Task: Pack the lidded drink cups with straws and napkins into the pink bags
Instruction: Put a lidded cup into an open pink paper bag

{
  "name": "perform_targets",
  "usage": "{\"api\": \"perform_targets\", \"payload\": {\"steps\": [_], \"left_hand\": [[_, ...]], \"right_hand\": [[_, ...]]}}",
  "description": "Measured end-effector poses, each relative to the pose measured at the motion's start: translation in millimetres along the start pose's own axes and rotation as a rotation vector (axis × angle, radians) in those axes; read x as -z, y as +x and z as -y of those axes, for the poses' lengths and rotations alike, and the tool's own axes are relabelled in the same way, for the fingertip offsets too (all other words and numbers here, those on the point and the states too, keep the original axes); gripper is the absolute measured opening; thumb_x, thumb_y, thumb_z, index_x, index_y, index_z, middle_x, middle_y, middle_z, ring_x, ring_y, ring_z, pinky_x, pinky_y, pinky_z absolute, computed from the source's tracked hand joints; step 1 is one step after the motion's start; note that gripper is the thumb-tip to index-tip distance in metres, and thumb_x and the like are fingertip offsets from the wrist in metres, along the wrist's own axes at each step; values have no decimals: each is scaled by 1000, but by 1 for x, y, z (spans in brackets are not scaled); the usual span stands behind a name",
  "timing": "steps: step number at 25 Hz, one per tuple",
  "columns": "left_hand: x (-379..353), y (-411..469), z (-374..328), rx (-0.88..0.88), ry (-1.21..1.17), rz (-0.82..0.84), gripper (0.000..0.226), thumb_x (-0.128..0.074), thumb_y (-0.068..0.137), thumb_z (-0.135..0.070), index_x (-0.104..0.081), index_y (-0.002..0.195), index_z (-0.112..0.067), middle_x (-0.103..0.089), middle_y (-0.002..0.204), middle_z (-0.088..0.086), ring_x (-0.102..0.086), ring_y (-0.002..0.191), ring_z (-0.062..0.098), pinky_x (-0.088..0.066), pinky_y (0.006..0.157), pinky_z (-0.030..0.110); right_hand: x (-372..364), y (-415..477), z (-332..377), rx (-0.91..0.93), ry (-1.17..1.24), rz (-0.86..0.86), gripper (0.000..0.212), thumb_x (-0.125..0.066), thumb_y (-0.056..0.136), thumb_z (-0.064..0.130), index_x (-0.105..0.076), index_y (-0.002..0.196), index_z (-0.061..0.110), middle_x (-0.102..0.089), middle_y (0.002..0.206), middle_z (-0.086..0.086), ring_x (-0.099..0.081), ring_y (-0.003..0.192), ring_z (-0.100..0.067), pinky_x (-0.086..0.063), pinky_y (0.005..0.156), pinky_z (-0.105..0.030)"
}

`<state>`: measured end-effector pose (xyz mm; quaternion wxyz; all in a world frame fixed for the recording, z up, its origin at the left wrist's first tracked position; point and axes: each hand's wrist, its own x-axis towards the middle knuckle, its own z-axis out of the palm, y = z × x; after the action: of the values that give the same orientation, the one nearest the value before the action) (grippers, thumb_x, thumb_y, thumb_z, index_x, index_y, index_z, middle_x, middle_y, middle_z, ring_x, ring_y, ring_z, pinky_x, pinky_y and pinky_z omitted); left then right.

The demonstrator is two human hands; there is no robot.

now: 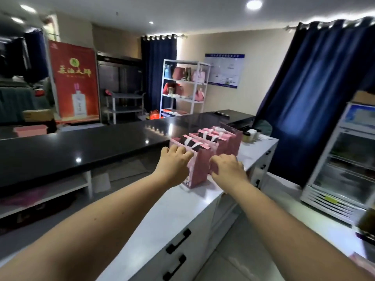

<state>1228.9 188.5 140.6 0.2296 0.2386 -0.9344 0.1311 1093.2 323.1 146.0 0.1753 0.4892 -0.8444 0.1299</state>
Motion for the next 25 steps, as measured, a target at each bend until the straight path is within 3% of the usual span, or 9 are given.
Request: {"api": "perform_targets", "payload": {"steps": [7, 14, 19, 25], "left_hand": [[-100, 144, -73, -193, -206, -10, 43, -52, 87, -37, -46, 127, -24, -49, 126, 5, -42, 117, 31, -35, 93, 45], [-185, 213, -171, -385, -283, 39, 41, -55, 83, -37, -50, 121, -23, -52, 121, 4, -44, 113, 30, -32, 89, 42], [-231, 251, -234, -340, -434, 52, 46, -59, 77, -47, -52, 118, -26, -56, 117, -1, -45, 114, 27, -31, 90, 41], [-298, 326, -310, -305, -408, 78, 49, -61, 77, -44, -53, 124, -29, -54, 123, -2, -43, 118, 27, -30, 94, 41]], "right_hand": [[-46, 63, -119, -231, -146, 6, 40, -54, 87, 25, -50, 126, 28, -53, 126, 3, -41, 119, -24, -30, 96, -37], [-92, 60, -222, -377, -265, 120, 36, -55, 87, 28, -52, 122, 25, -53, 123, 0, -41, 119, -26, -30, 97, -39], [-129, 53, -287, -442, -372, 85, 30, -57, 82, 17, -61, 111, 22, -54, 120, -3, -35, 124, -34, -26, 103, -43], [-173, 87, -402, -460, -160, 63, 37, -58, 87, 26, -55, 124, 25, -49, 130, 1, -31, 129, -31, -29, 104, -41]]}}
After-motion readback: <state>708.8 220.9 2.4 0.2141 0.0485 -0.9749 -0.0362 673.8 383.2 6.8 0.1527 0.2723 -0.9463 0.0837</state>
